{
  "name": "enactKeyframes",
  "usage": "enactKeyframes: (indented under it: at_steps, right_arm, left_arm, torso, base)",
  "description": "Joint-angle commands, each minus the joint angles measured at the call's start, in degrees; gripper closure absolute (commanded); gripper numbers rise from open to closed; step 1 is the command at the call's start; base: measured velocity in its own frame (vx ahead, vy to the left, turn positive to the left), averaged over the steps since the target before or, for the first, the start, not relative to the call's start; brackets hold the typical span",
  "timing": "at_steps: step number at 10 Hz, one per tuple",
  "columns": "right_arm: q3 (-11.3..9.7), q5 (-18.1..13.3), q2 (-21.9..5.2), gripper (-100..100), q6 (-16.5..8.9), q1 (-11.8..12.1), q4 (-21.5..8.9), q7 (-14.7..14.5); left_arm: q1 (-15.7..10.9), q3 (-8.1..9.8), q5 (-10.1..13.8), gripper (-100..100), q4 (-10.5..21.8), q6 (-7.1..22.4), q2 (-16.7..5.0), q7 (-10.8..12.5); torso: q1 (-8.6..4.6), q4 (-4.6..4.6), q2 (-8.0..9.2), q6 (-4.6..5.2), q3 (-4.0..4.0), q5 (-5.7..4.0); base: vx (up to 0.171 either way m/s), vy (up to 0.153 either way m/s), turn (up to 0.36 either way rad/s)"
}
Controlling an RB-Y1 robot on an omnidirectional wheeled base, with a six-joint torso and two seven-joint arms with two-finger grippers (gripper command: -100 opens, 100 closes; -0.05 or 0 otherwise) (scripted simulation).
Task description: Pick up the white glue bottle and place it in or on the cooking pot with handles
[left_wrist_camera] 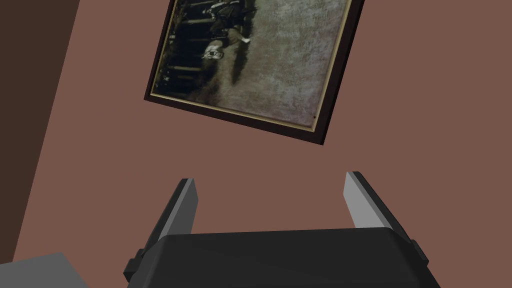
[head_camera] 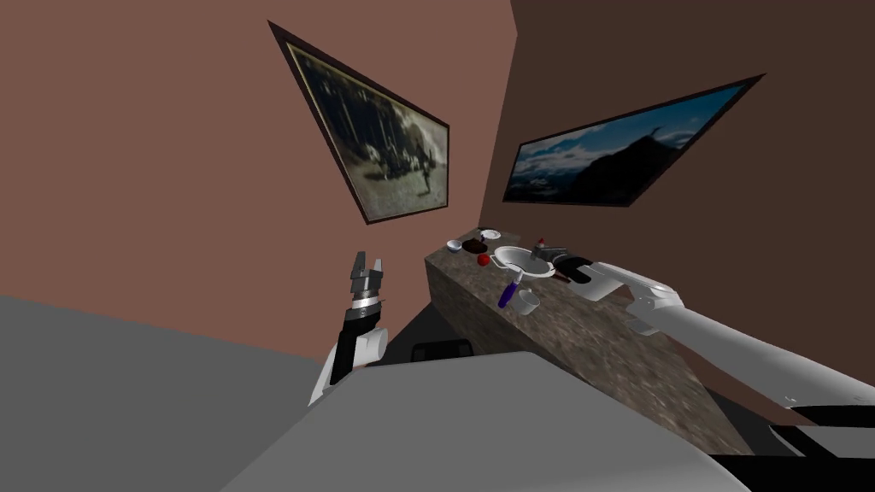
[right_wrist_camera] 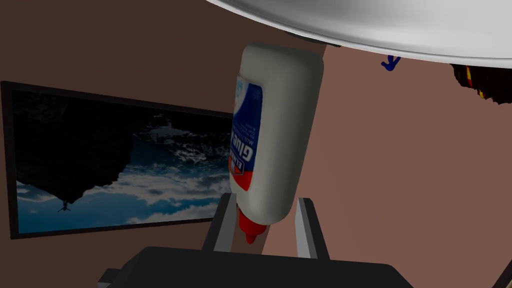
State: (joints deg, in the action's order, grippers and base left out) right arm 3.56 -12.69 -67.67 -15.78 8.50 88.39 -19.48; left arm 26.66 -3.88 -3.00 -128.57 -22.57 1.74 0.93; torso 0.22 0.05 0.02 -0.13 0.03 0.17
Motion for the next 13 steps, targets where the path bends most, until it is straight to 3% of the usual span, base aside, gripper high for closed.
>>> enactKeyframes:
  at_steps: [1,3,4,5,9,10,11,13]
  right_arm:
    - [-1.4,0.7,-2.0,100,-0.6,0.0,-0.9,1.0]
    - [-3.0,1.3,-3.9,100,-1.0,0.0,-2.3,2.0]
    - [-2.2,1.0,-3.1,100,-0.9,0.3,-1.6,1.6]
    - [-2.3,1.1,-3.3,-100,-0.9,0.3,-1.6,1.7]
    - [-2.3,1.1,-3.3,-100,-0.9,0.3,-1.6,1.7]
    - [-2.3,1.1,-3.3,0,-0.9,0.3,-1.6,1.7]
    - [-2.3,2.8,-5.3,-100,-1.5,0.6,-1.8,2.3]
    - [-2.4,4.5,-7.4,-100,-2.1,0.9,-1.9,2.9]
  left_arm:
    - [0.0,0.0,0.0,0,0.0,0.0,0.0,0.0]
    - [0.0,0.0,0.0,0,0.0,0.0,0.0,0.0]
    - [0.0,0.0,0.0,0,0.0,0.0,0.0,0.0]
    - [0.0,0.0,0.0,0,0.0,0.0,0.0,0.0]
    - [0.0,0.0,0.0,0,0.0,0.0,0.0,0.0]
    - [0.0,0.0,0.0,0,0.0,0.0,0.0,0.0]
    - [0.0,0.0,0.0,0,0.0,0.0,0.0,0.0]
    - [0.0,0.0,0.0,0,0.0,0.0,0.0,0.0]
  torso:
    - [0.0,0.0,0.0,0.0,0.0,0.0]
    - [-0.01,0.02,0.09,0.06,0.05,0.01]
    - [0.06,0.02,0.0,-0.02,0.01,0.05]
    - [0.1,0.03,0.06,0.09,0.05,0.05]
    - [0.11,0.06,0.15,0.1,0.1,0.06]
    - [0.11,0.06,0.15,0.1,0.1,0.06]
    - [0.11,0.06,0.15,0.1,0.1,0.06]
    - [0.1,0.09,0.3,0.09,0.19,0.06]
  base:
    - [-0.002,-0.017,0.167]
    - [0.002,-0.016,0.174]
    - [0.003,-0.003,0.052]
    - [0.0,0.0,0.0]
    - [0.0,0.0,0.0]
    - [0.0,0.0,0.0]
    - [-0.032,-0.006,0.084]
    - [-0.048,-0.007,0.11]
